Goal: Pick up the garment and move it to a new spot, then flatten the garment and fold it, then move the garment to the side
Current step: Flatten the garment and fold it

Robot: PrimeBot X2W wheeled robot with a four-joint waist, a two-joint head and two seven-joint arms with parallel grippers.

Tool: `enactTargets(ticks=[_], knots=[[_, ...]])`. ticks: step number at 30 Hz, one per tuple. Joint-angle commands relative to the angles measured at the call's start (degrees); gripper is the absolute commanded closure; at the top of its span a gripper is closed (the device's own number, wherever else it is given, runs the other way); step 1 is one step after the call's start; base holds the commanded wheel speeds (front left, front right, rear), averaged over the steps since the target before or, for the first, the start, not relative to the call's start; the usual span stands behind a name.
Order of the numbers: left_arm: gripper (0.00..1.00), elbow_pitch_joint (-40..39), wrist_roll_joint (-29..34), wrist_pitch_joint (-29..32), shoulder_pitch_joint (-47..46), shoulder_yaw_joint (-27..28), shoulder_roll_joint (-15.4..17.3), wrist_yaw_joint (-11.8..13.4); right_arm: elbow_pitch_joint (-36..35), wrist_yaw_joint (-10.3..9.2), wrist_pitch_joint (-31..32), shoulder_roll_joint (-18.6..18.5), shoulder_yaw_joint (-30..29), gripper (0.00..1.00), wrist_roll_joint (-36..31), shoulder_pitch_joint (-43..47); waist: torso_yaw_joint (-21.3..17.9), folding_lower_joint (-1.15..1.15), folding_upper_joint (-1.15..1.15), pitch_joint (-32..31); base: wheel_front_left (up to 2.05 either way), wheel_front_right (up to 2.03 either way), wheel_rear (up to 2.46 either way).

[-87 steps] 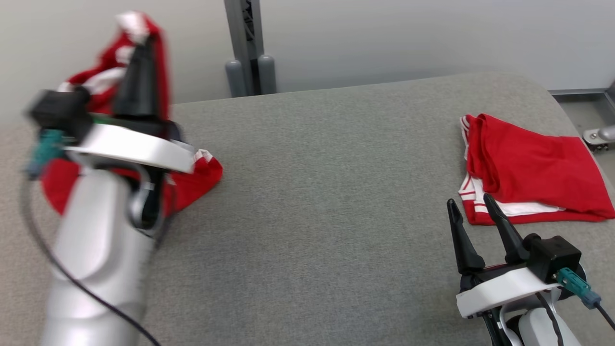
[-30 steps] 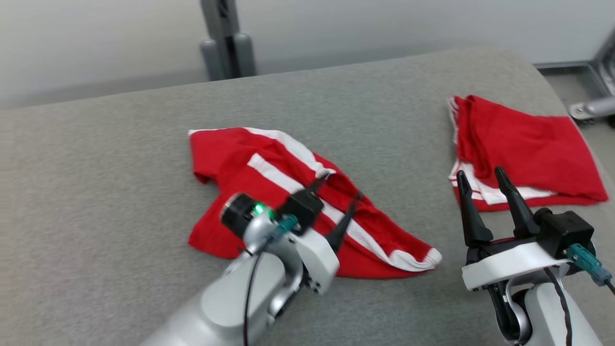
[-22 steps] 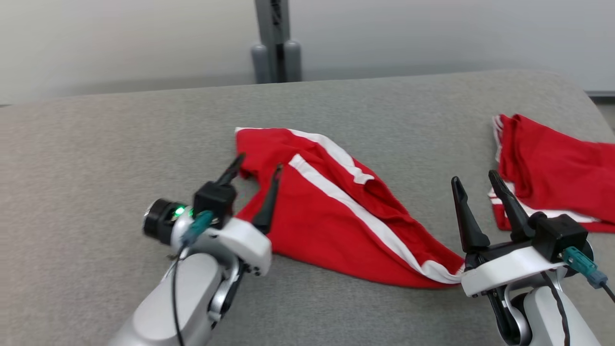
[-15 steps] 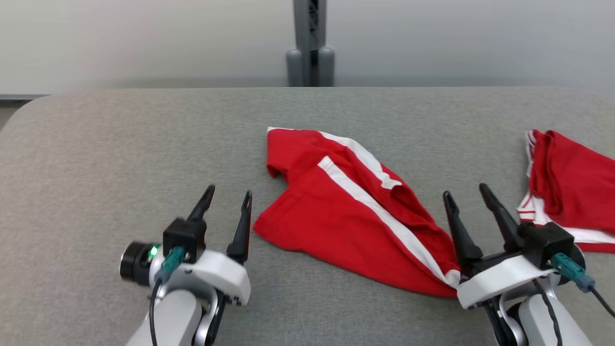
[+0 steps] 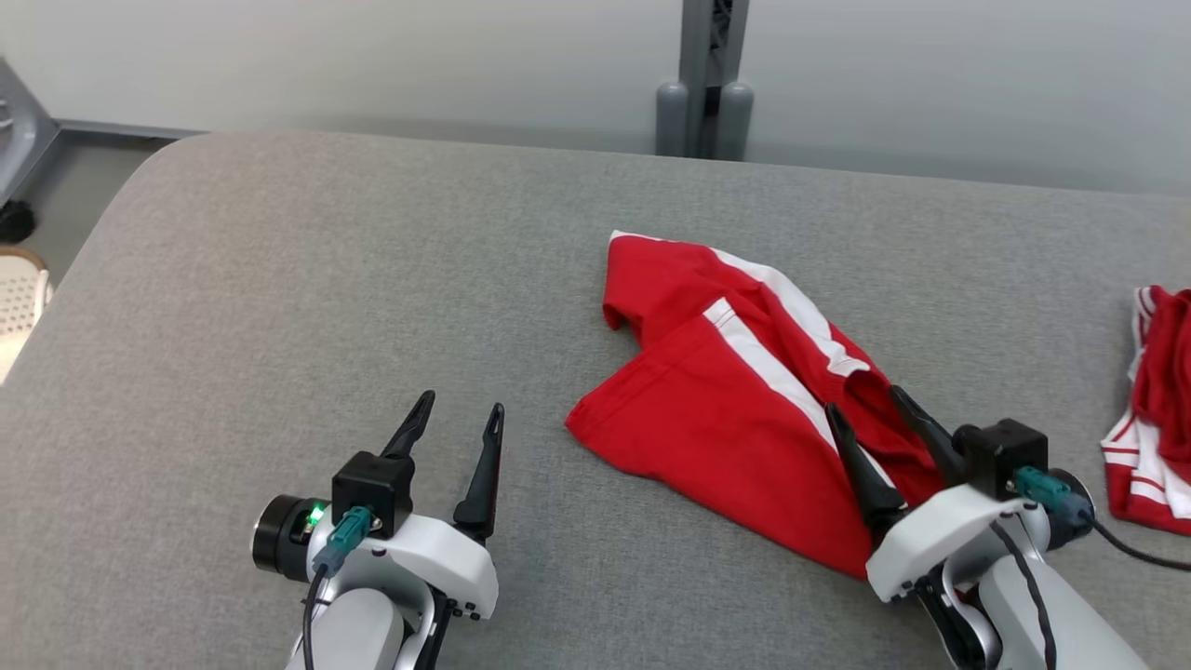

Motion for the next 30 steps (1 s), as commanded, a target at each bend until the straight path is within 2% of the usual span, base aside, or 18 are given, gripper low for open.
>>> enactTargets(ticks=[1, 3, 4, 5, 8, 9, 10, 11, 20, 26, 30], knots=[[0.0, 0.19, 0.63, -0.21, 0.97, 0.68, -0.14, -0.47, 1.33, 0.01, 0.02, -0.49, 0.58, 0.0, 0.83, -1.27, 0.74, 0.0, 0.0, 0.56, 0.0, 0.0, 0.0], [0.0, 0.35, 1.3, -0.21, 1.05, 1.29, -0.43, -1.0, 3.5, 0.01, 0.02, -0.52, 0.97, 0.0, 2.38, -2.74, 1.44, 0.0, 0.0, 0.94, 0.0, 0.0, 0.0], [0.0, 0.58, 1.77, -0.21, 0.94, 1.63, -0.53, -1.65, 5.88, 0.01, 0.02, -0.62, 1.42, 0.36, 3.91, -4.16, 2.2, 0.0, 0.0, 1.32, 0.0, 0.0, 0.0], [0.0, 0.73, 1.97, -0.21, 0.82, 1.64, -0.64, -1.93, 6.96, 0.01, 0.02, -0.66, 1.83, 0.52, 4.73, -4.83, 2.56, 0.0, 0.0, 1.51, 0.0, 0.0, 0.0], [0.0, 0.91, 2.44, -0.21, 0.33, 1.86, -0.91, -2.33, 9.74, 0.01, 0.02, -0.88, 2.69, 0.65, 6.86, -6.86, 3.49, 0.0, 0.0, 2.13, 0.0, 0.0, 0.0], [0.0, 0.84, 2.52, -0.21, 0.16, 1.87, -0.98, -2.33, 10.65, 0.01, 0.02, -1.09, 2.76, 0.73, 7.33, -7.27, 3.77, 0.0, 0.0, 2.35, 0.0, 0.0, 0.0], [0.0, 0.78, 2.62, -0.21, 0.03, 1.88, -1.02, -2.43, 11.51, 0.01, 0.02, -1.1, 2.99, 0.91, 7.75, -7.74, 3.99, 0.0, 0.0, 2.54, 0.0, 0.0, 0.0], [0.0, 0.65, 2.49, -0.21, -0.04, 1.82, -1.04, -2.5, 12.13, 0.01, 0.02, -1.16, 3.12, 1.0, 8.21, -8.19, 4.17, 0.0, 0.0, 2.71, 0.0, 0.0, 0.0], [0.0, -0.19, 0.54, -0.21, -0.28, 1.12, -1.05, -1.5, 12.61, 0.01, 0.02, -3.57, -0.38, 1.0, 9.61, -11.88, 4.66, 0.0, 0.0, 3.85, 0.0, 0.0, 0.0], [0.0, -0.44, 0.17, -0.21, -0.83, 0.78, -1.06, -1.22, 14.6, 0.01, 0.02, -5.13, -6.07, 1.0, 11.39, -13.39, 4.64, 0.0, 0.0, 4.48, 0.0, 0.0, 0.0], [0.0, -0.4, -0.19, -0.21, -1.13, 0.46, -1.02, -1.22, 19.25, 0.02, 0.02, -5.31, -10.86, 1.0, 12.49, -14.76, 4.54, 0.0, 0.0, 5.03, 0.0, 0.0, 0.0]])
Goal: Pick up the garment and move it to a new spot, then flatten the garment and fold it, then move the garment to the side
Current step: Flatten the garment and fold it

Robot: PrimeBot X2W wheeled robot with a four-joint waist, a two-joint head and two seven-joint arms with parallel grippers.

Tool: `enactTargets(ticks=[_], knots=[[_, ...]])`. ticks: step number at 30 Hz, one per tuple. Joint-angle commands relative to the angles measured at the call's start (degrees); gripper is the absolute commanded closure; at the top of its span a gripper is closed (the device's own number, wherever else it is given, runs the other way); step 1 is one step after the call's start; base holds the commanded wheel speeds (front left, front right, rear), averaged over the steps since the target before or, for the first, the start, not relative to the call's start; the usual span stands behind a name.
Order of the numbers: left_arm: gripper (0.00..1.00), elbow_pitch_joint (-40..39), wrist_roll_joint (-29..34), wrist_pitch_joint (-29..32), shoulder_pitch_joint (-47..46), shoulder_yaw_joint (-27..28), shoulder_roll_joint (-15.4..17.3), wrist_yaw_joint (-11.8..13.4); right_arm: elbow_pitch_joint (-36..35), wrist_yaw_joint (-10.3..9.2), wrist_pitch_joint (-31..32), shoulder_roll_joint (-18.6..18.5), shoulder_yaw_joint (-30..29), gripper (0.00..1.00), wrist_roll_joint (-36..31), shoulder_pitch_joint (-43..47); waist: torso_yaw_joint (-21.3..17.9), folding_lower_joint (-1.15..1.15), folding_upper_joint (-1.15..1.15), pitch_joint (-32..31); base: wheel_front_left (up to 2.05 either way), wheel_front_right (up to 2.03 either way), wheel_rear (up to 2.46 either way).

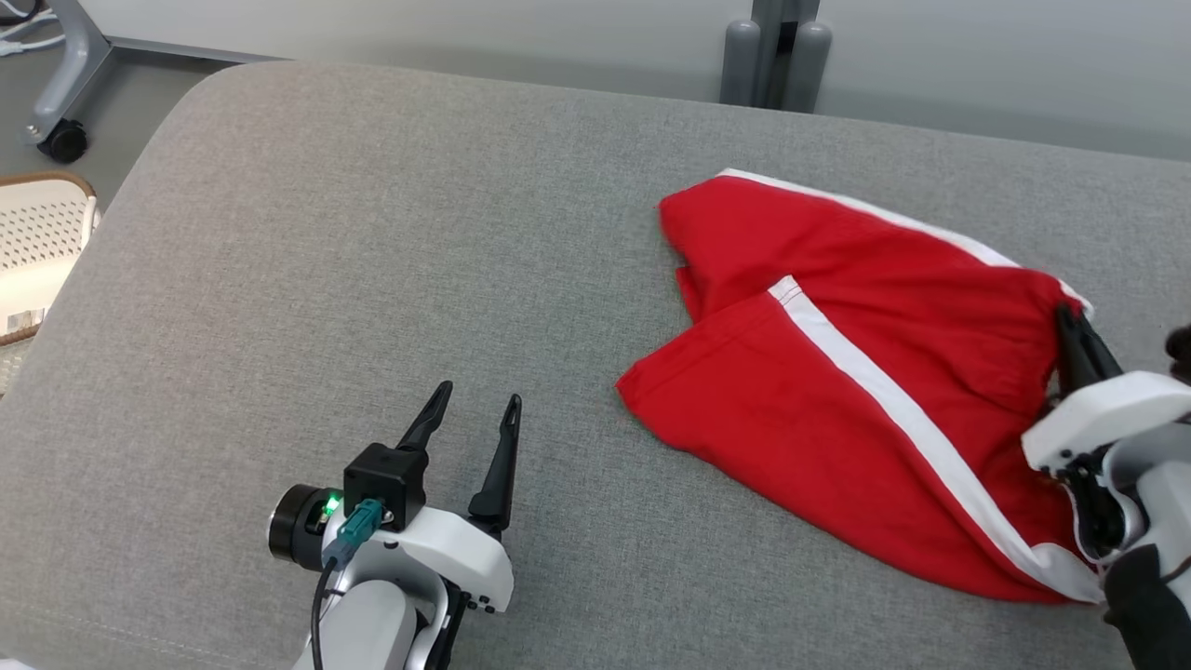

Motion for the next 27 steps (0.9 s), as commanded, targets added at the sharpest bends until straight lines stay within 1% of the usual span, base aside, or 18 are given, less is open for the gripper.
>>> enactTargets(ticks=[1, 2, 3, 5, 8, 13, 17, 21, 24, 27], knots=[[0.0, -0.04, -0.27, -0.21, -0.89, 0.11, 0.27, 0.19, 1.38, 0.02, -0.01, -0.33, -0.66, 0.88, 0.21, -0.29, -0.08, 0.0, 0.0, 0.05, 0.0, 0.0, 0.0], [0.0, 0.02, -0.24, -0.21, -0.99, 0.06, 0.24, 0.25, 3.82, 0.01, -0.01, -0.52, -1.71, 0.52, -0.25, -1.02, -0.14, 0.0, 0.0, 0.09, 0.0, 0.0, 0.0], [0.0, 0.08, -0.21, -0.21, -1.04, 0.09, 0.21, 0.3, 5.99, 0.01, -0.01, -0.64, -2.68, 0.0, -1.18, -1.77, -0.21, 0.0, 0.0, 0.09, 0.0, 0.0, 0.0], [0.0, 0.16, -0.15, -0.21, -1.09, 0.28, 0.26, 0.44, 8.74, 0.02, -0.01, 0.13, -4.29, 0.0, -2.57, -3.33, -0.48, 0.0, 0.0, 0.06, 0.0, 0.0, 0.0], [0.0, 0.1, 0.17, -0.21, -0.94, 0.75, 0.21, 0.43, 9.72, 0.01, -0.01, 1.43, -6.36, 0.0, -4.18, -3.64, -1.54, 0.0, 0.0, -0.23, 0.0, 0.0, 0.0], [0.0, 0.01, 0.92, -0.21, -1.07, 1.58, 0.26, 0.03, 6.06, 0.01, -0.01, 3.02, -8.53, 0.0, -7.93, -3.01, -4.21, 0.0, 0.0, -1.22, 0.0, 0.0, 0.0], [0.0, -0.59, 1.06, -0.21, -1.2, 2.53, 0.22, -0.23, -0.14, 0.01, -0.01, 4.74, -9.68, 0.0, -10.29, -0.73, -7.06, 0.0, 0.0, -2.4, 0.0, 0.0, 0.0], [0.0, -1.32, 1.28, -0.21, -0.68, 3.78, 0.24, -0.31, -8.82, 0.01, 0.0, 6.17, -7.83, 0.0, -12.63, 3.57, -10.33, 0.0, 0.0, -3.94, 0.0, 0.0, 0.0], [0.0, -1.74, 1.32, -0.21, 0.02, 4.51, 0.25, -0.5, -15.56, 0.01, 0.0, 6.46, -6.67, 0.0, -13.9, 8.03, -12.59, 0.0, 0.0, -4.94, 0.0, 0.0, 0.0], [0.0, -2.24, 0.8, -0.21, 0.71, 5.01, 0.25, -0.66, -20.77, 0.01, 0.0, 6.64, -5.51, 0.0, -14.65, 12.66, -14.64, 0.0, 0.0, -5.63, 0.0, 0.0, 0.0]])
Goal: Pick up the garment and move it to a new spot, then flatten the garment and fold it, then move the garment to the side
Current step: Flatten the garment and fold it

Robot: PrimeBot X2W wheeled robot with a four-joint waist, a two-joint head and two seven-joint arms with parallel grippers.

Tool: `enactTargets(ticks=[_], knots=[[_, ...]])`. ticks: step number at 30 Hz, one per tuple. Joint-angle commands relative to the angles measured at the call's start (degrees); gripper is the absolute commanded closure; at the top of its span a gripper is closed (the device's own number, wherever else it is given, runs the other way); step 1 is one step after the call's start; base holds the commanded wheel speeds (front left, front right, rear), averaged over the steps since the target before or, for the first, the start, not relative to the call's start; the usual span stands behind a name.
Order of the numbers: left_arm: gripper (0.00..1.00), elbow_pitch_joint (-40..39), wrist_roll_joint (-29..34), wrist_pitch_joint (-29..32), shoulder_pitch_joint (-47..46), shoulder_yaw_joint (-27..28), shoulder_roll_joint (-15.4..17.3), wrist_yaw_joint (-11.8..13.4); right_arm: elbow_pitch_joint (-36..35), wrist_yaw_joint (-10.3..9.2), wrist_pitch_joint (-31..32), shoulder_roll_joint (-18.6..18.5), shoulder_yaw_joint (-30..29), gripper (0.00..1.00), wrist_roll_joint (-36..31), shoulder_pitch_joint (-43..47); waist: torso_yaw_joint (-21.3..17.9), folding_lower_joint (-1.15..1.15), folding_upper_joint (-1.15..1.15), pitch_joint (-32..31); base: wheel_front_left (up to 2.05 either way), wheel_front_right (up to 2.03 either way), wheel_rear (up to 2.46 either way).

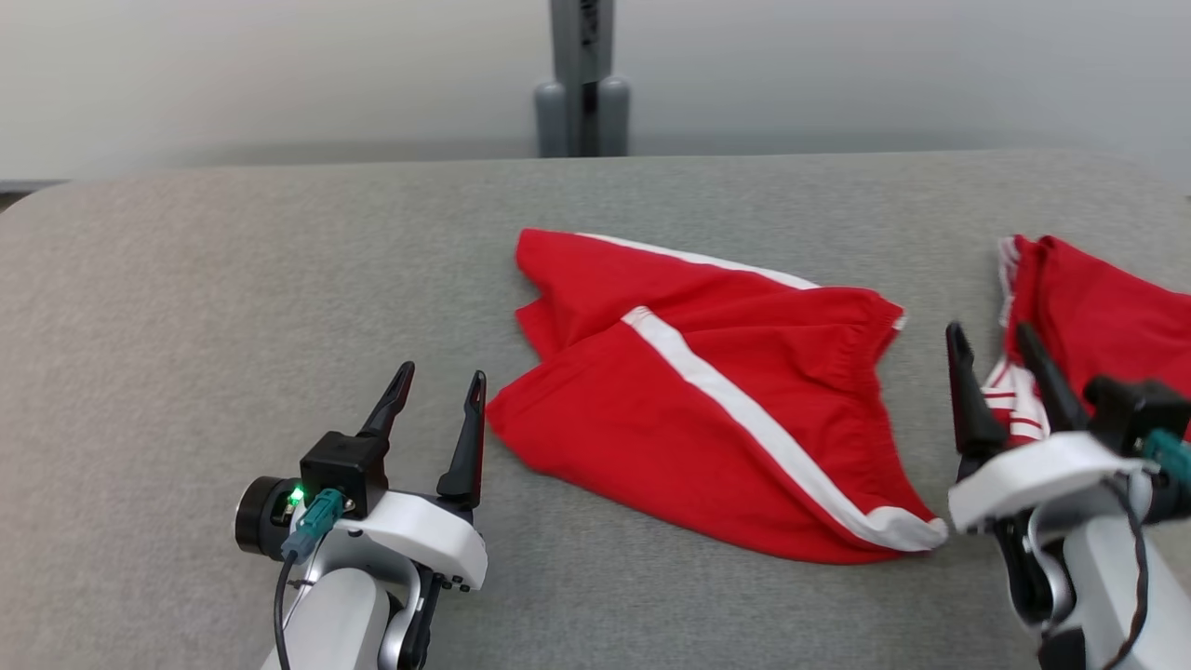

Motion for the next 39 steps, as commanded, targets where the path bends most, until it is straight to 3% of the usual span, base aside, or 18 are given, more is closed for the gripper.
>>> enactTargets(ticks=[1, 12, 30, 36, 39], knots=[[0.0, -0.41, -0.29, -0.21, 0.64, 0.36, 0.23, -0.25, -2.64, 0.01, 0.01, -0.22, 0.4, 0.0, -0.46, 3.26, -2.72, 0.0, 0.0, -1.44, 0.0, 0.0, 0.0], [0.0, -0.27, 0.24, -0.21, 0.57, 1.43, 0.25, -0.28, -6.76, 0.02, 0.01, 2.19, 2.1, 0.0, 2.24, 10.91, -8.43, 0.0, 0.0, -1.49, 0.0, 0.0, 0.0], [0.0, 1.12, 2.79, -0.21, -1.99, 3.06, 0.24, -1.94, 3.01, 0.02, 2.42, 3.69, 13.85, 0.0, 20.28, 8.36, -11.4, 0.0, 0.0, 1.55, 0.0, 0.0, 0.0], [0.0, 5.8, 5.47, -0.21, -6.09, 1.84, 0.51, -4.54, 4.7, 0.02, 1.37, 2.76, 17.31, 0.0, 21.48, 6.44, -11.92, 0.0, 0.0, 2.11, 0.0, 0.0, 0.0], [0.0, 13.47, 8.02, -0.1, -12.18, -0.49, 1.67, -6.05, 5.32, 0.02, 0.73, 2.95, 19.1, 0.0, 21.6, 5.05, -13.14, 0.0, 0.0, 3.03, 0.0, 0.0, 0.0]])
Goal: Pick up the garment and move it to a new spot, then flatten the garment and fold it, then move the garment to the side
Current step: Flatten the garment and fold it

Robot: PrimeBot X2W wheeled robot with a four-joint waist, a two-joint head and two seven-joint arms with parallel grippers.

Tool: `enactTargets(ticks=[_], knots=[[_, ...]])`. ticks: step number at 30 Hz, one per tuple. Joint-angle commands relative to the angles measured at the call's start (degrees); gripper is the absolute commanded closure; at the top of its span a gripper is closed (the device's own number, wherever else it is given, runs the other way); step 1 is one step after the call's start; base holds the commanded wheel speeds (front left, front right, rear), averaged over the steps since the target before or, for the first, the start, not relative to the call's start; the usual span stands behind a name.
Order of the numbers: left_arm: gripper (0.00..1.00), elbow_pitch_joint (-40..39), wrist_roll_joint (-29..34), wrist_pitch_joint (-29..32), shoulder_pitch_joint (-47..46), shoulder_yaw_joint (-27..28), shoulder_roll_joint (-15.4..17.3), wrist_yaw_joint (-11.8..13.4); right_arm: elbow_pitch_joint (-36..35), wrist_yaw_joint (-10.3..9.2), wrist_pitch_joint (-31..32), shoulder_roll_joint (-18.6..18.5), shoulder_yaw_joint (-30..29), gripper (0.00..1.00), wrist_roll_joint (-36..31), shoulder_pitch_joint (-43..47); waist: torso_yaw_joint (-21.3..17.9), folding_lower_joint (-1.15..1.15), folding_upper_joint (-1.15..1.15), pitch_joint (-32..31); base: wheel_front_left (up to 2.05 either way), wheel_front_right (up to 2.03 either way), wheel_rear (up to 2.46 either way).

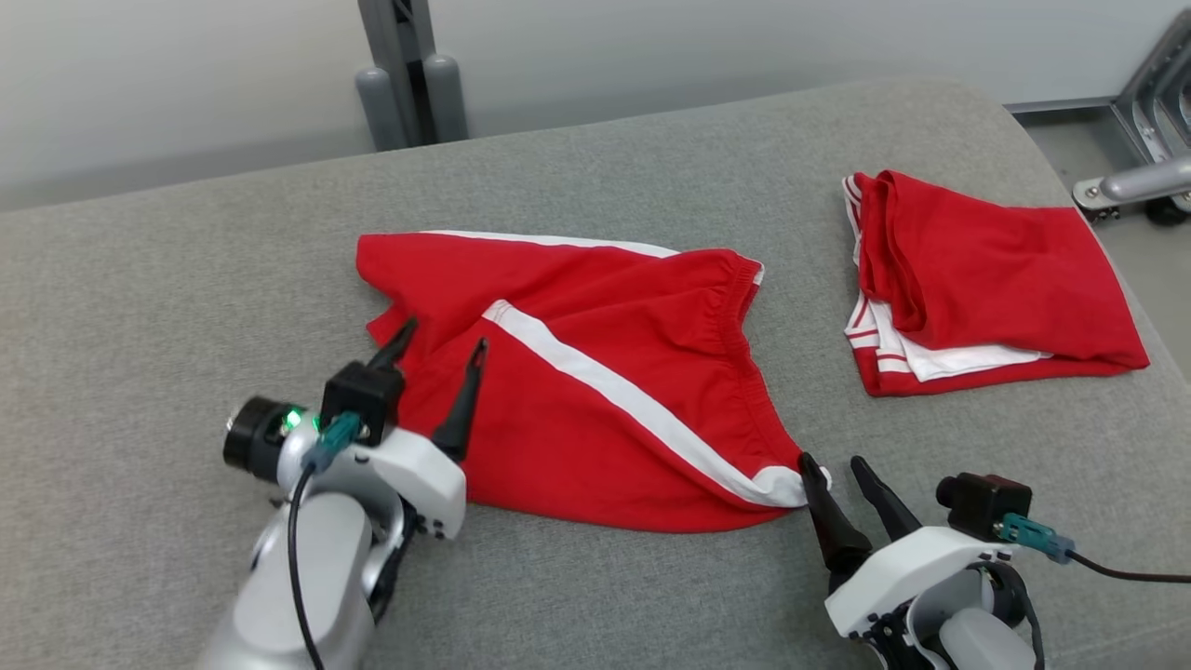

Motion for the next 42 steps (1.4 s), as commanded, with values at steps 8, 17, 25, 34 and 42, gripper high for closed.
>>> enactTargets(ticks=[8, 17, 25, 34, 42], knots=[[0.0, 13.95, 5.82, 3.41, -14.01, -6.4, 1.18, -1.86, -0.92, 0.03, -1.12, 0.25, 2.45, 0.0, 0.76, -2.64, -4.1, 0.0, 0.0, 3.59, 0.0, 0.0, 0.0], [0.0, 23.15, 6.36, 6.24, -20.8, -9.65, 0.56, -3.01, -3.43, 0.03, -1.17, 0.66, 0.89, 0.0, -0.39, -2.83, -6.3, 0.0, 0.0, 6.56, 0.0, 0.0, 0.0], [0.0, 28.63, 4.51, 7.03, -23.32, -9.3, -0.05, -1.78, -3.94, 0.03, -1.17, 1.0, -0.71, 0.0, -1.5, -2.72, -6.42, 0.0, 0.0, 7.66, 0.0, 0.0, 0.0], [0.82, 31.15, 1.69, 5.71, -25.0, -9.42, -0.68, -2.57, -3.56, 0.03, -1.18, 1.22, -1.26, 0.0, -2.89, -3.48, -5.9, 0.0, 0.0, 7.84, 0.0, 0.0, 0.0], [1.0, 31.32, -0.57, 3.13, -24.62, -9.98, -0.91, -2.38, -2.77, 0.03, -1.18, 1.27, -1.96, 0.0, -3.86, -2.64, -4.73, 0.0, 0.0, 6.71, 0.0, 0.0, 0.0]])
